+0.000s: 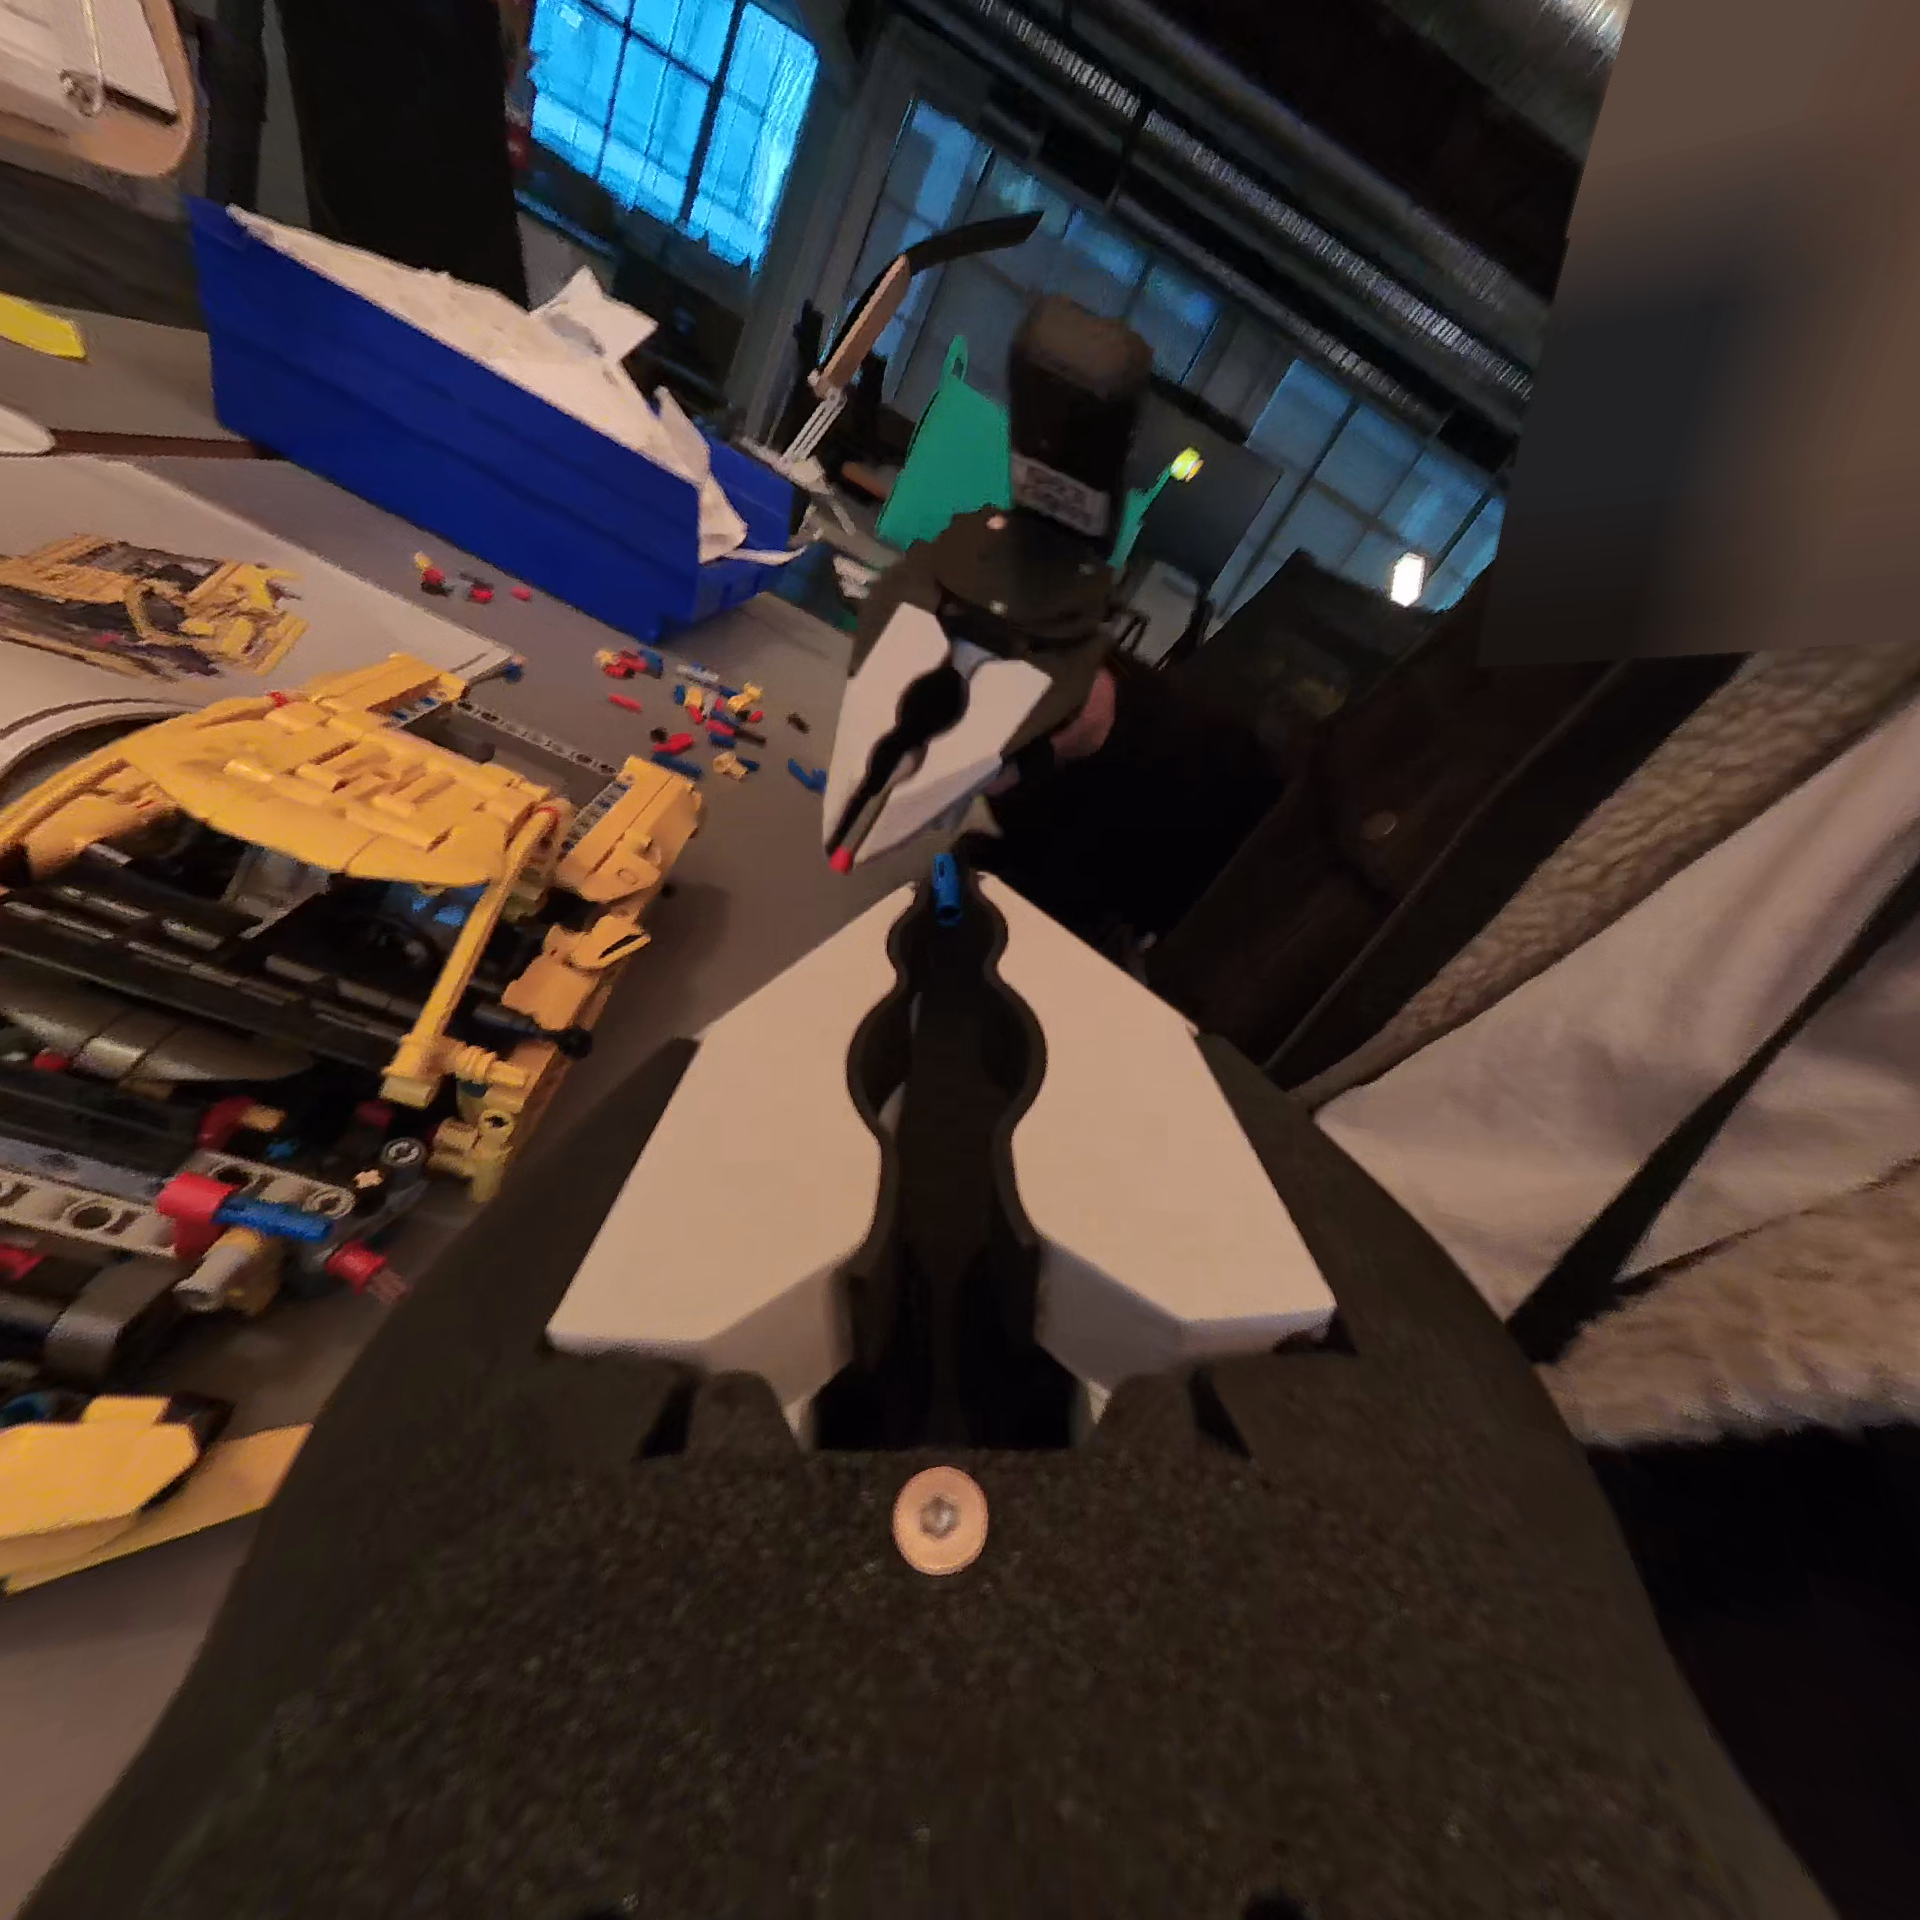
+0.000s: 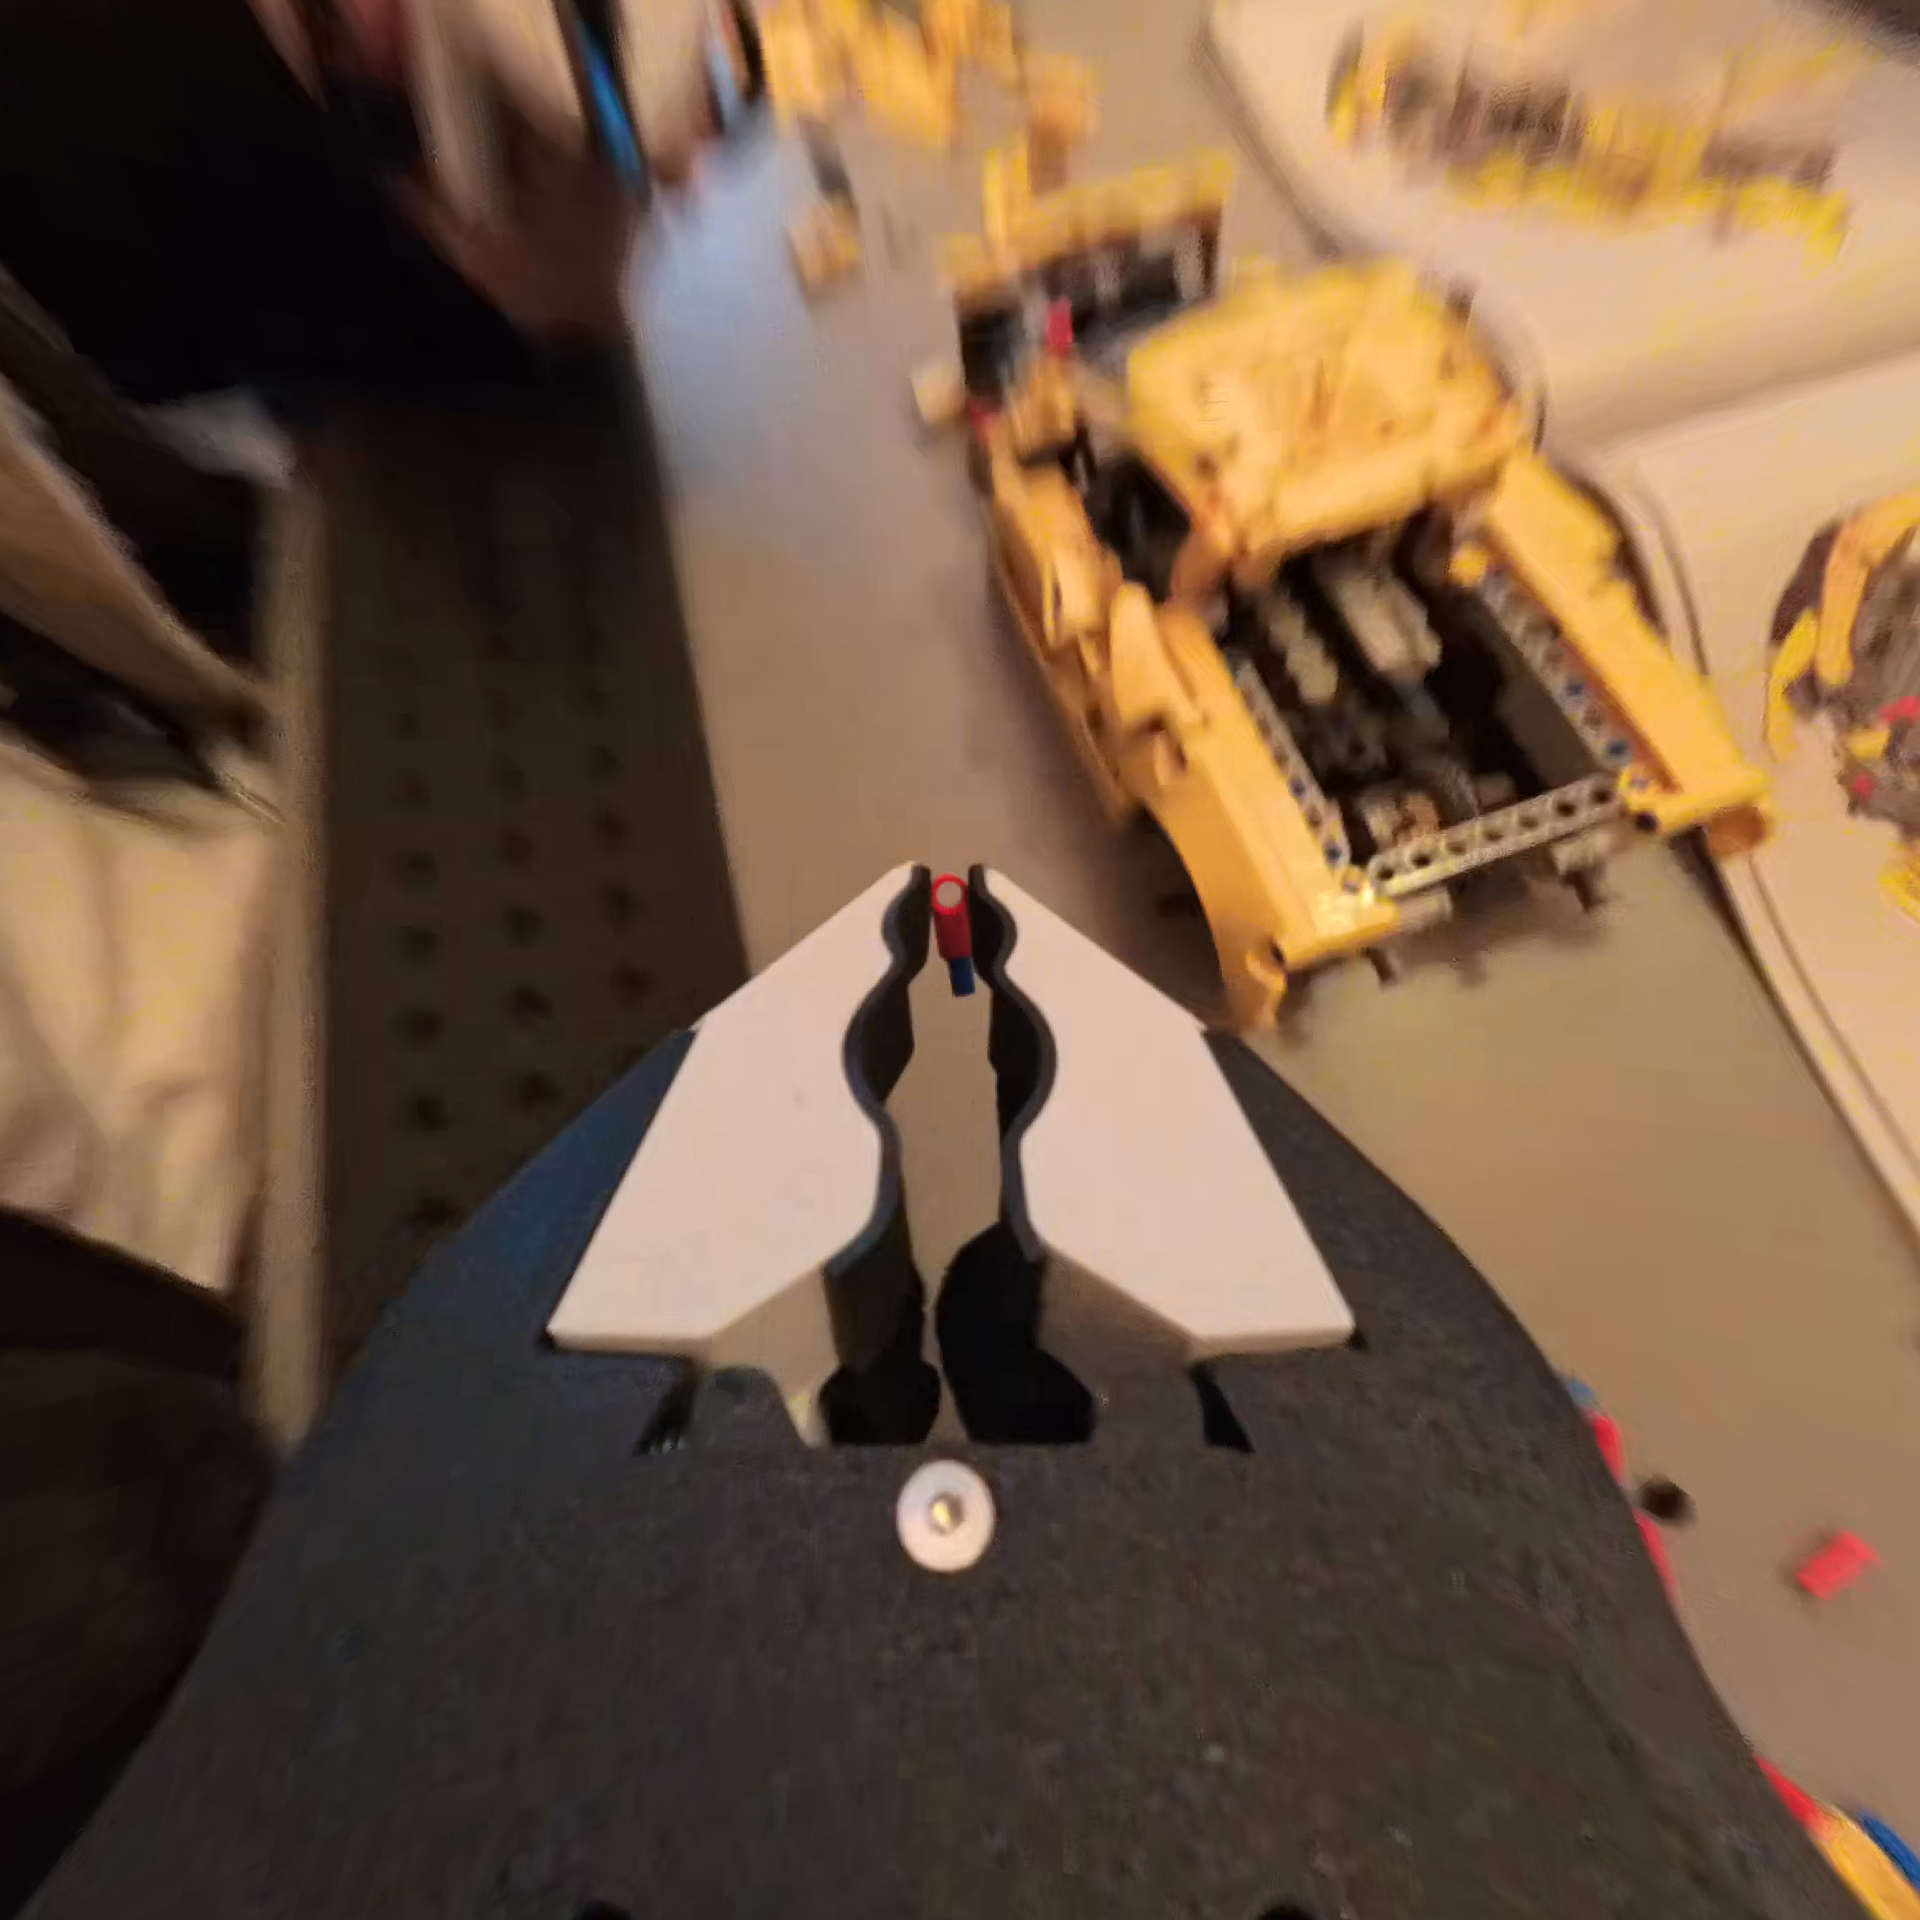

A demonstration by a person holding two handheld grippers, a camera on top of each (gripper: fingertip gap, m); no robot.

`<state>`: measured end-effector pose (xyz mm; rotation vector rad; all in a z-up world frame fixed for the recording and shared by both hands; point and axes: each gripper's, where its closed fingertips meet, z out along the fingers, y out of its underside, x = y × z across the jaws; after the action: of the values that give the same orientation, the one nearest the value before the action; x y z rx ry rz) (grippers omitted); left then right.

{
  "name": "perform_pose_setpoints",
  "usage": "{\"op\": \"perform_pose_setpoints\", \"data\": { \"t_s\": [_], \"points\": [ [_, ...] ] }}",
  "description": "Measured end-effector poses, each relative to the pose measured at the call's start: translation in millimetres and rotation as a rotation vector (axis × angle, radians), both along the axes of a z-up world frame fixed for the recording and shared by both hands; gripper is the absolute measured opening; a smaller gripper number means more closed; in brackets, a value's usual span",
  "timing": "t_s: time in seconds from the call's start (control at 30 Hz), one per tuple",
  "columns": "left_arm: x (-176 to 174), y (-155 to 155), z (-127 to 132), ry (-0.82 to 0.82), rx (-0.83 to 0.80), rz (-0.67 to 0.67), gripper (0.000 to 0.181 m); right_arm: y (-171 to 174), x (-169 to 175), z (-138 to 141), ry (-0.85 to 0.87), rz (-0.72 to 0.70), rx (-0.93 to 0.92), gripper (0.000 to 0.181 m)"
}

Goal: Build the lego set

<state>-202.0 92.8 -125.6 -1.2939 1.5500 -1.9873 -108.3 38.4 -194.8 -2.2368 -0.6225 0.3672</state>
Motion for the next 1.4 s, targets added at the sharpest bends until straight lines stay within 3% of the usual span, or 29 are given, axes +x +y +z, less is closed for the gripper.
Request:
{"op": "perform_pose_setpoints", "data": {
  "t_s": [0.03, 0.13, 0.3, 0.8, 0.9, 1.0, 1.1, 1.2, 1.4],
  "points": [
    [1.5, 0.2, -4.0, 0.012, 0.027, 0.012, 0.005, -3.8, 2.4, -19.6, -0.135, 0.024, -0.047, 0.006],
    [1.3, -1.9, -6.9, 0.019, 0.046, 0.006, 0.005, -14.5, -3.7, -46.7, -0.303, 0.105, -0.160, 0.006],
    [2.1, -3.4, -13.1, 0.044, 0.062, 0.001, 0.005, -21.7, -1.0, -55.2, -0.333, 0.127, -0.239, 0.006],
    [2.1, -2.5, -14.4, 0.057, 0.041, -0.006, 0.005, -20.2, -2.6, -51.6, -0.346, 0.156, -0.212, 0.007],
    [1.7, 0.8, -8.6, 0.022, 0.042, 0.015, 0.005, 12.6, -24.3, -4.4, -0.115, 0.099, 0.021, 0.006],
    [-1.0, 5.6, 5.8, -0.065, 0.044, 0.050, 0.005, 45.1, -58.5, 63.7, 0.385, 0.031, 0.262, 0.006],
    [-5.4, 13.5, 19.6, -0.153, 0.055, 0.099, 0.005, 63.8, -77.1, 83.0, 0.785, -0.043, 0.293, 0.006],
    [-8.4, 16.2, 24.4, -0.180, 0.052, 0.110, 0.005, 68.9, -88.5, 86.9, 0.937, -0.026, 0.280, 0.006],
    [-8.0, 15.2, 24.2, -0.180, 0.057, 0.109, 0.005, 72.1, -96.8, 87.2, 0.950, -0.008, 0.271, 0.006]
  ]
}}
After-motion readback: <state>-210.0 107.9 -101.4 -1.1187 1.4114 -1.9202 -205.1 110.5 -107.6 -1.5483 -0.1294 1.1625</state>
